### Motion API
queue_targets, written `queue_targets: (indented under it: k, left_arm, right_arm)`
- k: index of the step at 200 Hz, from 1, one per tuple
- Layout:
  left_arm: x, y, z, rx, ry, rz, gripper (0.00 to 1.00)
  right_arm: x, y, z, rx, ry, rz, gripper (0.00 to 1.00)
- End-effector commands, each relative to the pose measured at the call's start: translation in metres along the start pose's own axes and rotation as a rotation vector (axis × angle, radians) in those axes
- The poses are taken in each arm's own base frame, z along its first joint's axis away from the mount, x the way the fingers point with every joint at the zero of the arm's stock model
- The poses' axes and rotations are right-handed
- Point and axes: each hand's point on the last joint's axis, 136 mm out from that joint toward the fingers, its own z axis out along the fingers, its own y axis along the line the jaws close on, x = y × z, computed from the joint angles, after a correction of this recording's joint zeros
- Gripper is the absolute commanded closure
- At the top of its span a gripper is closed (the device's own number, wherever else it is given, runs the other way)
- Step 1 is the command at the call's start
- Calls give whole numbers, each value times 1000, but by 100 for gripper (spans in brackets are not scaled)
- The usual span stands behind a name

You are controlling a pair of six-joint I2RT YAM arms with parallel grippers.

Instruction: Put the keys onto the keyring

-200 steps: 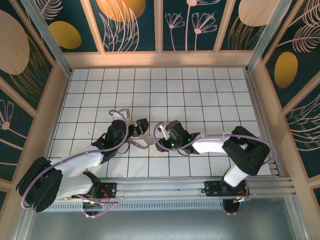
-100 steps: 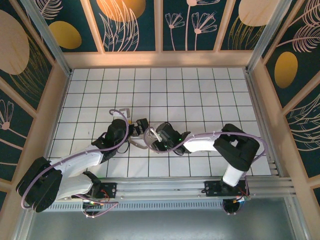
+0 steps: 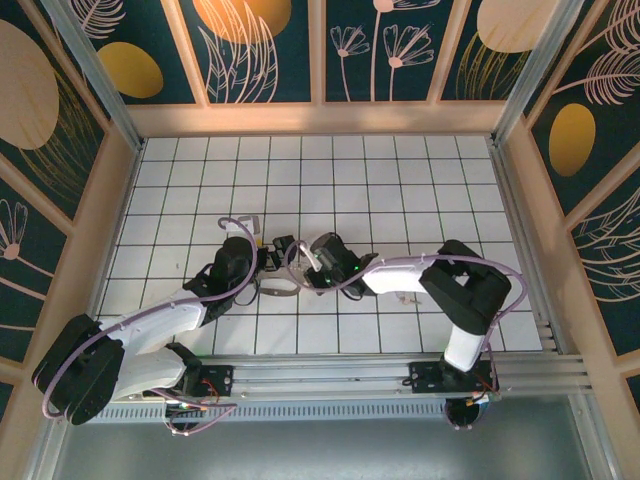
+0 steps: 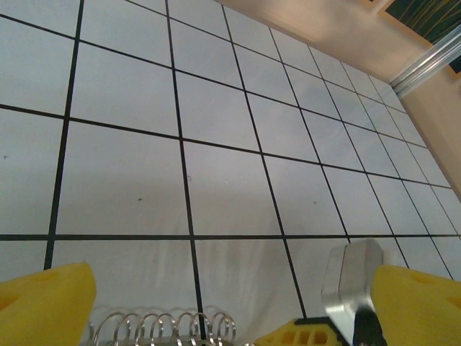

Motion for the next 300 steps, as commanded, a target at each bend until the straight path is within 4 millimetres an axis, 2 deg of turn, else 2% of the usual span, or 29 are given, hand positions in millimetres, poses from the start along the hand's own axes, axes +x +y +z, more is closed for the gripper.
queue_targets:
  k: [1,28,53,69,78,104,114,124,147,168,198,239,266,300]
  left_arm:
    - [-13,-4,-2,-1,-37,11,2]
    - [-14,-4,-1,1,-40,12,2]
    - [-14,-5,-1,3,-38,11,2]
    - [-13,-5,0,4,-36,12,2]
    - [-13,-4,0,3,-35,11,2]
    - [-13,-5,0,5,-36,9,2]
    - [-13,-5,1,6,-34,9,2]
    - [-13,-6,1,6,-33,9,2]
    - [-12,-6,2,11,-26,6,2]
    - [-11,-7,3,14,-22,1,2]
    - [-5,-9,3,33,3,-20,2]
    - [-5,-2,1,-3,1,-19,2]
    - [-17,3,2,-44,-18,-21,1]
    - [-42,14,-2,-52,-64,-76,1]
  right_arm:
    - [-19,11,-13,-120,-49,72,89]
    - [-26,19,-26,-229,-71,143,89]
    - [-31,12,-37,-281,-99,230,89]
    - [-34,7,-44,-297,-123,275,84]
    - [-35,3,-47,-292,-136,297,79]
    - [-38,-11,-52,-252,-168,346,78]
    - [-38,-18,-52,-226,-174,363,68]
    - [-38,-24,-53,-202,-184,377,63]
    - [-35,-34,-53,-154,-176,414,62]
    - [-27,-34,-51,-148,-149,422,62]
    - [-13,-20,-49,-175,-106,384,62]
    - [7,31,-45,-251,-32,304,61]
    - [18,62,-35,-304,13,281,61]
    - [26,86,-21,-343,54,268,61]
